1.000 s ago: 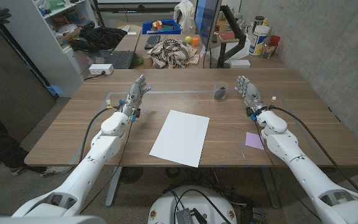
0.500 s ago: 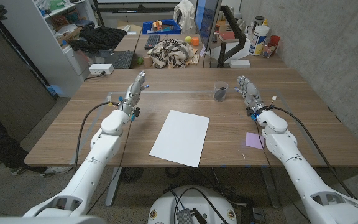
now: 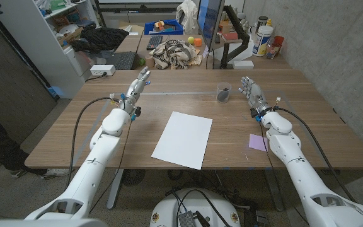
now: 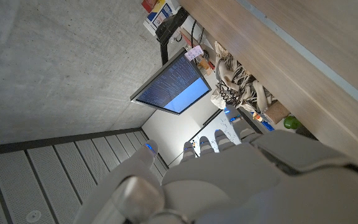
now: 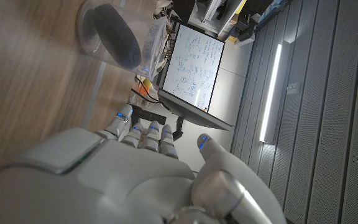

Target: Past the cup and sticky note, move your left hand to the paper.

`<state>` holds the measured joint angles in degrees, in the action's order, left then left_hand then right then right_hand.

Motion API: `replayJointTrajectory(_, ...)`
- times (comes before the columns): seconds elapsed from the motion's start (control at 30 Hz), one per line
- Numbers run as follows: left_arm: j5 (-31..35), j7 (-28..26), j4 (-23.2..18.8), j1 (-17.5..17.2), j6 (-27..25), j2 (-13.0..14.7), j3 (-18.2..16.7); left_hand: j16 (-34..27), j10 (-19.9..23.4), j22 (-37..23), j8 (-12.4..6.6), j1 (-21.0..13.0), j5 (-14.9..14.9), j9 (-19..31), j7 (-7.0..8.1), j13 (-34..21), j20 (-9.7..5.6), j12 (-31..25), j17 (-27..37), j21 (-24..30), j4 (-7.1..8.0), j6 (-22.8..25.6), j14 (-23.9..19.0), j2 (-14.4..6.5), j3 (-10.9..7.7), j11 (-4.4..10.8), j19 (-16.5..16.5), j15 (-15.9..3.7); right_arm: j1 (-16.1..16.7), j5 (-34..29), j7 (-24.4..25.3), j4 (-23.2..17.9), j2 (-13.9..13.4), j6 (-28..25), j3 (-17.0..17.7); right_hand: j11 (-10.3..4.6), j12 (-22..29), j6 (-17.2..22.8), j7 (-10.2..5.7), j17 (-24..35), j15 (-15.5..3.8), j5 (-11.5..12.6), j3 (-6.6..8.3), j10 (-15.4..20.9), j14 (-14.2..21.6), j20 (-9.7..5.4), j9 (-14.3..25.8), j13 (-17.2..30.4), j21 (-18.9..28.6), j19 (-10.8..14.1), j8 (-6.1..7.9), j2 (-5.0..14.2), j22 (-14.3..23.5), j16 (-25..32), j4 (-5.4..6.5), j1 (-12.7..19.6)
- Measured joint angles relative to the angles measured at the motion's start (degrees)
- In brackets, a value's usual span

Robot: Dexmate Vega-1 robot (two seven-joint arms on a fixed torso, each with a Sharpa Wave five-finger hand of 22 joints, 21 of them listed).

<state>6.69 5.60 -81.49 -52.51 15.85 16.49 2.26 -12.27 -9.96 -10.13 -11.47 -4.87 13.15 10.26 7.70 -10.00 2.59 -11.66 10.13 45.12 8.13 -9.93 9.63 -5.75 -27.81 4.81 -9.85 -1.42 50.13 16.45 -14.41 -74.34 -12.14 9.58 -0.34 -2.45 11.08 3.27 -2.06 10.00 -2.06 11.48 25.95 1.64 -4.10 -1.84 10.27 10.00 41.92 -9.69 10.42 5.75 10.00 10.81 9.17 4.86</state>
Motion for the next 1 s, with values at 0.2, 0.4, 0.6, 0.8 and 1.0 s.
replayJointTrajectory(0.2, 3.87, -0.50, -1.05, -0.07, 1.69, 0.58, -0.04, 0.23, 0.00, 0.00, 0.00, -0.24, 0.00, 0.00, 0.21, 0.00, 0.00, 0.00, 0.00, -0.21, 0.00, 0.21, -0.02, -0.22, 0.00, 0.00, 0.00, -0.02, -0.19, -1.06, -0.58, 0.18, 0.76, -0.04, 0.77, 0.00, 0.00, 0.00, 0.00, 0.00, 0.00, 0.00, 0.00, 0.00, 0.00, 0.00, 0.00, 0.00, 0.00, 0.00, 0.00, 0.00, 0.00, 0.00, 0.00, 0.00)
replayJointTrajectory(0.4, 6.61, -0.83, -1.88, -0.08, 3.15, 1.12, -0.04, 0.24, 0.00, 0.00, 0.00, -0.24, 0.00, 0.00, 0.62, 0.00, 0.00, 0.00, 0.00, -0.43, -0.23, -0.01, -0.03, -0.22, -0.23, 0.00, 0.00, -0.02, -0.27, -1.76, -0.88, 0.29, 1.17, -0.04, 1.25, 0.00, 0.00, 0.00, 0.00, 0.00, 0.00, 0.00, 0.00, 0.00, 0.00, 0.00, 0.00, 0.00, 0.00, 0.00, 0.00, 0.00, 0.00, 0.00, 0.00, 0.00)
replayJointTrajectory(0.6, 9.77, -1.39, -2.66, -0.09, 4.62, 1.95, 0.22, 0.23, 0.23, -0.01, 0.00, -0.62, 0.00, -0.01, 0.83, 0.01, 0.00, 0.01, 0.01, -0.65, -0.23, 0.20, 0.18, -0.28, -0.23, 0.22, 0.00, -0.24, -0.28, -2.41, -1.13, 0.32, 1.59, -0.04, 1.62, 0.00, 0.00, 0.00, 0.01, -0.01, 0.00, 0.00, 0.00, 0.00, 0.00, 0.00, -0.01, 0.00, 0.00, 0.00, 0.00, 0.00, -0.01, 0.00, 0.00, 0.00)
replayJointTrajectory(0.8, 12.66, -2.10, -3.46, -0.09, 6.54, 2.86, 0.62, 0.23, 0.53, -0.01, 0.00, -0.61, 0.00, -0.01, 1.23, 0.00, -0.01, 0.01, 0.01, -0.65, -0.23, 0.21, 0.18, -0.29, -0.23, 0.51, 0.00, -0.24, -0.28, -2.91, -1.21, 0.33, 1.88, -0.04, 1.86, 0.00, 0.00, 0.00, 0.01, -0.01, 0.00, 0.00, 0.00, 0.00, 0.00, 0.00, -0.01, -0.01, -0.44, 0.00, 0.00, 0.00, -0.01, 0.00, 0.00, 0.00)
replayJointTrajectory(1.0, 15.28, -2.36, -4.12, 0.03, 7.79, 3.91, 1.04, 0.23, 0.53, -0.01, 0.00, -0.61, 0.00, -0.01, 1.54, 0.01, -0.01, 0.01, 0.01, -0.88, -0.23, 0.52, 0.18, -0.29, -0.23, 0.51, 0.00, -0.23, -0.28, -3.31, -1.24, 0.33, 2.08, -0.05, 1.98, 0.00, 0.00, 0.00, 0.01, -0.01, 0.00, 0.00, 0.00, 0.00, 0.00, 0.00, -0.01, -0.01, -0.44, 0.00, 0.00, 0.00, -0.01, 0.00, 0.00, 0.00)
